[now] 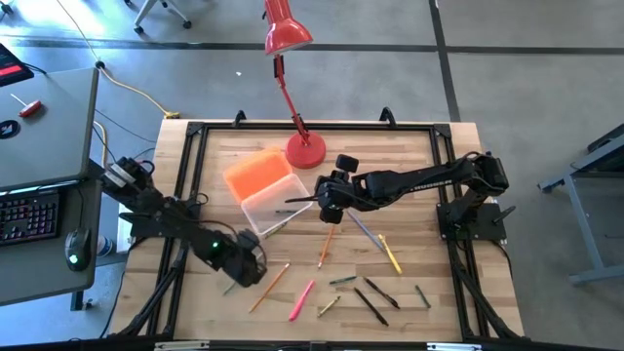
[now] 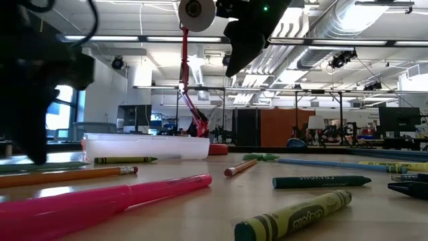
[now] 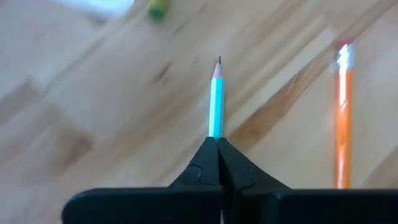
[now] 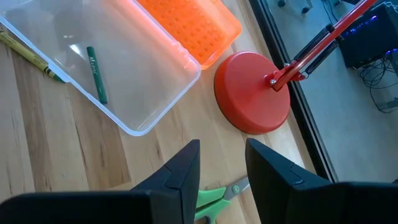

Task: Pick & place school supplies into a supply box
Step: Put the blue pencil into the orange supply box

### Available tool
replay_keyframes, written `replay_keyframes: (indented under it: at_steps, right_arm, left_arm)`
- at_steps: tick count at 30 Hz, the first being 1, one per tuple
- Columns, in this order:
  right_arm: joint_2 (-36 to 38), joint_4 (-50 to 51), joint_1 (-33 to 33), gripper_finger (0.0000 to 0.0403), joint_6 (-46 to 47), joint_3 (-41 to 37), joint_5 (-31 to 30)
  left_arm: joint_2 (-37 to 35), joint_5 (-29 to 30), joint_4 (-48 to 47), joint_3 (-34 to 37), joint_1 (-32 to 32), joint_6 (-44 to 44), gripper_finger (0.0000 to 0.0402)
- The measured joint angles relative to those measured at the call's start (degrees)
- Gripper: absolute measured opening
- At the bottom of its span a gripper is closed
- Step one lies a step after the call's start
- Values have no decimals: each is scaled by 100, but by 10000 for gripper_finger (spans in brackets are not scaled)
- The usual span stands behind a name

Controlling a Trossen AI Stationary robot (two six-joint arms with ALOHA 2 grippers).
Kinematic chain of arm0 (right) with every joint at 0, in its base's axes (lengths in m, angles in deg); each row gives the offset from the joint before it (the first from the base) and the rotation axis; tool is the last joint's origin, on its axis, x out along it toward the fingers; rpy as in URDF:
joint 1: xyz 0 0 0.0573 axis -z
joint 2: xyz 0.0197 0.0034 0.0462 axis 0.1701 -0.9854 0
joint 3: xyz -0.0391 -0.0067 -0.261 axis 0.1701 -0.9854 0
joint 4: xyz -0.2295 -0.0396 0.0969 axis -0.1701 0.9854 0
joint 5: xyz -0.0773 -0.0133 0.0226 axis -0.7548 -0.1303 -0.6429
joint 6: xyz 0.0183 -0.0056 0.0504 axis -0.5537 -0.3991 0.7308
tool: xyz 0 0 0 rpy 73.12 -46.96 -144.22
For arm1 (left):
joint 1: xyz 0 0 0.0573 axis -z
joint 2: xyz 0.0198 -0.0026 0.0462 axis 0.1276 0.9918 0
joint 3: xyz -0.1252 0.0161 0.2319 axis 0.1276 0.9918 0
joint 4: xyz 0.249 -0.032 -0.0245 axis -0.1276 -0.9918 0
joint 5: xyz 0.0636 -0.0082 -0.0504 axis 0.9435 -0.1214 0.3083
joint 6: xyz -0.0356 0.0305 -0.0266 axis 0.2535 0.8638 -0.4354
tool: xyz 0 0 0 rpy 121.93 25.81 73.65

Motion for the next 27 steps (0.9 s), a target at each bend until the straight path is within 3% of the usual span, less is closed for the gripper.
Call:
replay_keyframes:
  at_steps: [4, 13, 18, 27]
  right_arm:
    - [0, 0, 0, 108, -4, 0, 2]
    - [-2, 2, 0, 108, -29, 0, 4]
    - [-2, 7, 0, 108, -42, 0, 4]
    - [-2, 28, 0, 108, -61, 0, 15]
  left_arm:
    - [175, 45, 447, -24, -429, 755, 14]
    - [578, -34, 1571, -4, -1349, 2514, 76]
    - [600, 162, 1750, -13, -1739, 3144, 72]
    - [470, -28, 1988, -17, -1524, 3391, 55]
